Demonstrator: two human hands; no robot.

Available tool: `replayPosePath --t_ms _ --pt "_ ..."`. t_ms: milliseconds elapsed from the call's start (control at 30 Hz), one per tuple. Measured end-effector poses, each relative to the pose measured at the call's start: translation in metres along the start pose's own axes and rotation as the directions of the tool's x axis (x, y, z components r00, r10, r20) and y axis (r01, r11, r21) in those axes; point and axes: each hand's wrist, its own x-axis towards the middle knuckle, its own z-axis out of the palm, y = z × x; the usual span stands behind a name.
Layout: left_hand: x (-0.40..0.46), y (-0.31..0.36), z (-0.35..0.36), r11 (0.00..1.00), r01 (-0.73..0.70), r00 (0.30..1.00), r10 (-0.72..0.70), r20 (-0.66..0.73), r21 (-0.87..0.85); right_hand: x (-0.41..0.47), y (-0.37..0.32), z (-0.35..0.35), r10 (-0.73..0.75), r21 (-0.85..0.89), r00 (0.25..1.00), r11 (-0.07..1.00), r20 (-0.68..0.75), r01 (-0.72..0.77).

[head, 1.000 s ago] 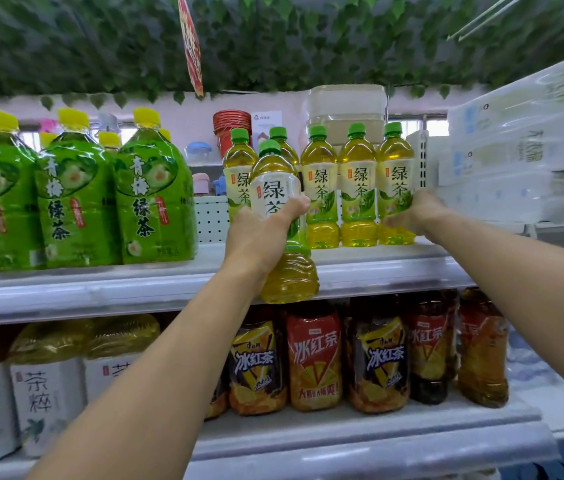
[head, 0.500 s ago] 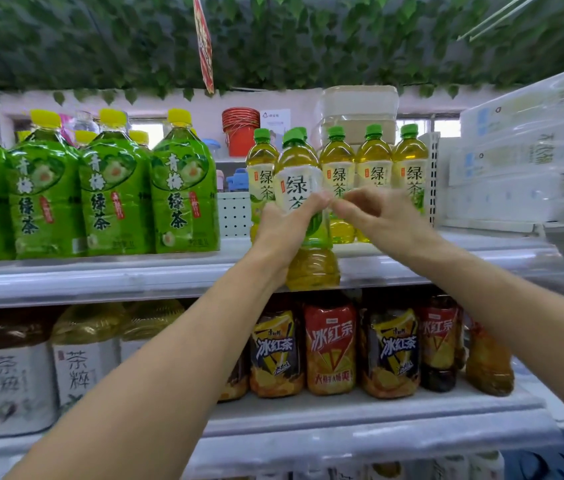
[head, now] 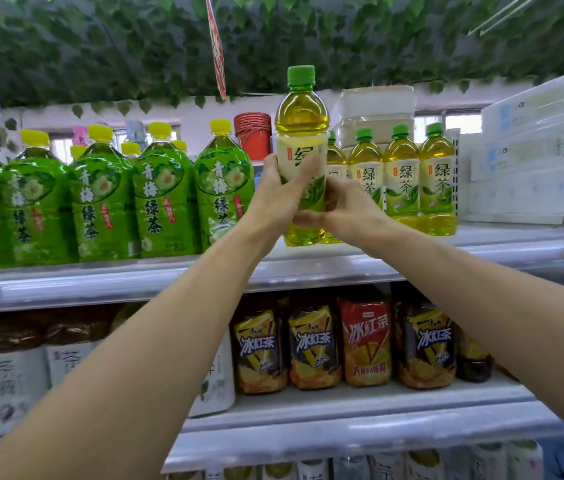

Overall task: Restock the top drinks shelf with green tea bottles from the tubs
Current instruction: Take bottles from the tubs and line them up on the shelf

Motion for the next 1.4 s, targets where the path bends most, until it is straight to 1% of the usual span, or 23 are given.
replayPosePath --t_ms 33,100,233,367,500,600,733,867,967,1067,1100,1167,1267,1333,1400 --pt "-0.002 -0.004 -0.005 1.0 0.028 0.999 -0.028 0.026 0.011 0.004 0.003 0.004 0.014 -0.005 1.0 1.0 0.0 -0.014" --pt "-0.013 -0.01 -0.013 0.993 0.064 0.994 -0.072 0.079 0.095 0.012 0.008 0.01 0.066 -0.009 0.998 0.998 0.008 -0.066" --pt "-0.03 -0.017 -0.025 0.975 0.092 0.978 -0.126 0.163 0.204 0.02 0.013 0.018 0.165 0.027 0.986 0.986 0.034 -0.166" --pt "-0.027 -0.021 -0.031 0.936 0.126 0.97 -0.186 0.157 0.328 0.024 0.018 0.023 0.216 -0.004 0.976 0.976 0.031 -0.216" --pt "-0.019 -0.037 -0.03 0.913 0.173 0.963 -0.236 0.133 0.369 0.037 0.023 0.022 0.28 -0.021 0.958 0.96 0.068 -0.279" --pt "-0.017 -0.045 -0.027 0.896 0.17 0.965 -0.237 0.117 0.41 0.041 0.03 0.023 0.306 -0.048 0.95 0.952 0.069 -0.303" --pt "-0.019 -0.045 -0.022 0.868 0.143 0.973 -0.211 0.094 0.476 0.041 0.031 0.025 0.298 -0.087 0.953 0.952 0.06 -0.292" --pt "-0.024 -0.046 -0.02 0.807 0.063 0.991 -0.122 0.061 0.588 0.039 0.027 0.025 0.304 -0.21 0.951 0.935 0.064 -0.285" --pt "-0.043 -0.042 -0.022 0.742 -0.038 0.996 -0.029 0.089 0.669 0.025 0.017 0.027 0.253 -0.419 0.967 0.883 0.043 -0.212" --pt "-0.072 -0.036 -0.029 0.672 -0.078 0.997 0.036 0.073 0.737 -0.009 0.001 0.028 0.202 -0.564 0.979 0.808 -0.001 -0.167" --pt "-0.084 -0.034 -0.034 0.632 -0.085 0.996 0.064 0.058 0.771 -0.022 -0.003 0.029 0.167 -0.582 0.986 0.801 -0.005 -0.139" --pt "-0.109 -0.032 -0.046 0.567 -0.091 0.991 0.131 0.019 0.818 -0.053 -0.011 0.034 0.052 -0.574 0.999 0.817 -0.016 -0.052" --pt "-0.154 -0.026 -0.07 0.512 -0.076 0.979 0.203 -0.034 0.856 -0.099 -0.021 0.052 -0.153 -0.542 0.988 0.833 -0.027 0.114" --pt "-0.189 -0.022 -0.091 0.476 -0.076 0.975 0.218 -0.034 0.876 -0.129 -0.031 0.071 -0.261 -0.56 0.965 0.803 -0.022 0.204" --pt "-0.228 -0.02 -0.12 0.448 -0.043 0.981 0.19 -0.048 0.893 -0.156 -0.044 0.097 -0.316 -0.56 0.949 0.785 0.005 0.264"
